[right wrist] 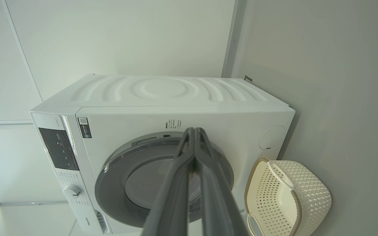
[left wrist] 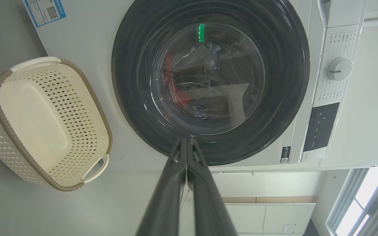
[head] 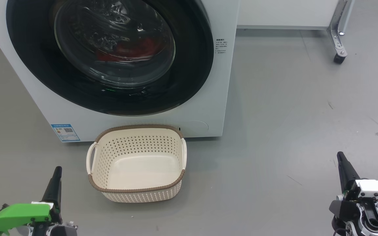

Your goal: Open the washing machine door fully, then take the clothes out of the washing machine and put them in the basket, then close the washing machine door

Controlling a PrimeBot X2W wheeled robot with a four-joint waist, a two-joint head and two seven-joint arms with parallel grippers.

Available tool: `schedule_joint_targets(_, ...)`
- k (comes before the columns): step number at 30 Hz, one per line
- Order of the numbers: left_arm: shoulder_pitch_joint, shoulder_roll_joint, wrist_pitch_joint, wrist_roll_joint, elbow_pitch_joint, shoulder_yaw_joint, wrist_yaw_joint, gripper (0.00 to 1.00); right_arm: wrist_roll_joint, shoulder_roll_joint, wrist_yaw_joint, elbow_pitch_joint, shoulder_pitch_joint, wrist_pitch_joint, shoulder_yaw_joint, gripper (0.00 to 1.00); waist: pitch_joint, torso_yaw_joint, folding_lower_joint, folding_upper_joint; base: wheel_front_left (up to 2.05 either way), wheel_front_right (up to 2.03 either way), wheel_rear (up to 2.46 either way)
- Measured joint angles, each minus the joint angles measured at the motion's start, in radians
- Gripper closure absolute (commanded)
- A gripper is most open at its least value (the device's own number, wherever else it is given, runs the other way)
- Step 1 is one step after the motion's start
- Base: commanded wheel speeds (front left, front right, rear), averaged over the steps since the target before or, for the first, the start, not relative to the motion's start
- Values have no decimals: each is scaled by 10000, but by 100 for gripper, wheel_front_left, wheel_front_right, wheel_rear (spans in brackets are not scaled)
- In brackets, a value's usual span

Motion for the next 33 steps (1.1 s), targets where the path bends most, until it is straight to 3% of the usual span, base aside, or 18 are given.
schedule_joint_targets(16, 0, -2, 10, 0, 0, 0, 0, 100, 0, 0, 0, 0, 0, 0, 0, 100, 0, 0, 0, 0, 0, 0, 0)
schedule_joint_targets(17, 9, -4, 10, 0, 42, -6, 8, 0, -2, 8, -8, 42, 14, 0, 0, 0, 0, 0, 0, 0, 0, 0, 0)
schedule_joint_targets(18, 48, -25, 10, 0, 130, -15, 12, 100, -2, 44, -8, 107, 70, -2, 2, 100, 0, 0, 0, 0, 0, 0, 0)
schedule_joint_targets(19, 132, -71, 10, 0, 236, -23, 12, 100, -2, 98, -10, 221, 172, -2, 2, 100, 0, 0, 0, 0, 0, 0, 0)
schedule_joint_targets(20, 233, -128, 8, 0, 347, -35, 12, 0, -2, 155, -10, 332, 294, -2, 6, 0, 1, -1, 0, 0, 0, 0, 0)
schedule_joint_targets(33, 407, -222, -151, 50, 384, -128, 13, 0, -188, 249, -10, 449, 490, -251, 77, 0, 11, 1, 0, 0, 0, 0, 0)
